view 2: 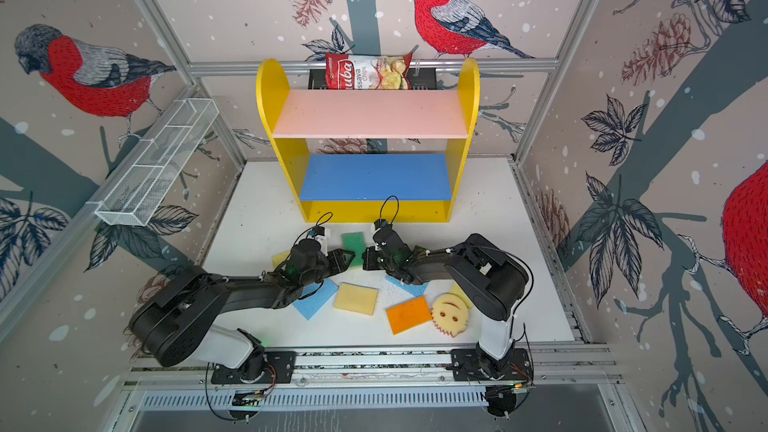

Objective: Place and organize the cleaning sponges onto the shelf

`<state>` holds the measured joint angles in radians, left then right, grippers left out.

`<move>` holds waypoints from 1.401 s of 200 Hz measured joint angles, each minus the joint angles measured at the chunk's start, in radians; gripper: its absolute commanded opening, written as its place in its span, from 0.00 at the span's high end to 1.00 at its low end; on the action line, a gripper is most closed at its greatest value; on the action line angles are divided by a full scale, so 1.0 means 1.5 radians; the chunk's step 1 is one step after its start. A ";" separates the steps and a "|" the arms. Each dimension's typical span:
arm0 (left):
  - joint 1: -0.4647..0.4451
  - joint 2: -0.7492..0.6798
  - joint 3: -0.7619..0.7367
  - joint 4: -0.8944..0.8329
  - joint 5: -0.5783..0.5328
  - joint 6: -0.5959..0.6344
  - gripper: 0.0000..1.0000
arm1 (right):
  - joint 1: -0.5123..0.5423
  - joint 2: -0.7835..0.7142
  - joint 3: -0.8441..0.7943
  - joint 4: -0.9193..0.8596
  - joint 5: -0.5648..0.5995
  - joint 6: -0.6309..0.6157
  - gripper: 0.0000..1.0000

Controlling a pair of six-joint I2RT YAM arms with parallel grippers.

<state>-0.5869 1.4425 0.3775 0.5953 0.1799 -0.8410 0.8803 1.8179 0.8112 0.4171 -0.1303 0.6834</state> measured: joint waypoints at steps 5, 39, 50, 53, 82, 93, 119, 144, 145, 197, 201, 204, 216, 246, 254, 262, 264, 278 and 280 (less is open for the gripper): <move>0.000 -0.011 -0.002 -0.005 -0.001 0.000 0.50 | 0.000 -0.001 0.003 0.002 0.003 0.000 1.00; 0.000 -0.101 -0.021 -0.045 -0.041 0.002 0.46 | 0.000 -0.001 0.019 0.030 0.016 0.011 1.00; 0.000 -0.127 -0.025 -0.066 -0.059 0.002 0.46 | 0.000 -0.001 0.022 0.038 0.019 0.017 1.00; 0.000 -0.134 -0.025 -0.073 -0.066 0.002 0.46 | 0.000 -0.001 0.023 0.041 0.021 0.017 1.00; 0.000 -0.220 -0.033 -0.135 -0.129 0.002 0.46 | 0.003 0.012 0.041 0.067 0.053 0.035 1.00; 0.000 -0.263 -0.038 -0.166 -0.161 0.001 0.46 | 0.005 0.027 0.053 0.075 0.071 0.036 1.00; 0.000 -0.389 -0.055 -0.241 -0.241 -0.010 0.44 | 0.017 0.067 0.095 0.079 0.105 0.038 1.00; 0.000 -0.525 -0.090 -0.308 -0.316 -0.013 0.41 | 0.030 0.105 0.140 0.087 0.136 0.037 1.00; 0.000 -0.529 -0.091 -0.310 -0.318 -0.014 0.41 | 0.030 0.106 0.141 0.087 0.137 0.037 1.00; 0.001 -0.754 -0.138 -0.452 -0.414 -0.031 0.41 | 0.050 0.175 0.227 0.086 0.207 0.015 1.00; 0.001 -0.764 -0.139 -0.462 -0.417 -0.032 0.41 | 0.051 0.181 0.233 0.086 0.210 0.015 1.00; 0.001 -0.771 -0.140 -0.469 -0.419 -0.034 0.41 | 0.052 0.185 0.237 0.086 0.212 0.014 1.00; 0.001 -0.785 -0.145 -0.483 -0.425 -0.034 0.40 | 0.054 0.202 0.256 0.085 0.224 0.010 0.98; 0.001 -0.775 -0.159 -0.493 -0.418 -0.035 0.40 | 0.055 0.240 0.301 0.080 0.258 -0.003 0.93; 0.001 -0.763 -0.163 -0.488 -0.414 -0.035 0.39 | 0.056 0.248 0.311 0.079 0.267 -0.006 0.92; 0.001 -0.746 -0.166 -0.479 -0.406 -0.034 0.39 | 0.056 0.255 0.320 0.078 0.276 -0.011 0.89; 0.001 -0.743 -0.167 -0.477 -0.404 -0.034 0.39 | 0.056 0.256 0.322 0.076 0.278 -0.013 0.88; 0.001 -0.708 -0.169 -0.463 -0.393 -0.033 0.40 | 0.060 0.271 0.342 0.068 0.294 -0.020 0.79; 0.001 -0.703 -0.169 -0.459 -0.392 -0.033 0.39 | 0.060 0.273 0.344 0.067 0.296 -0.021 0.77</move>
<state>-0.5858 0.3882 0.1234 -0.0937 -0.4076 -0.8898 0.9703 2.2269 1.3270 0.5175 0.3134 0.6521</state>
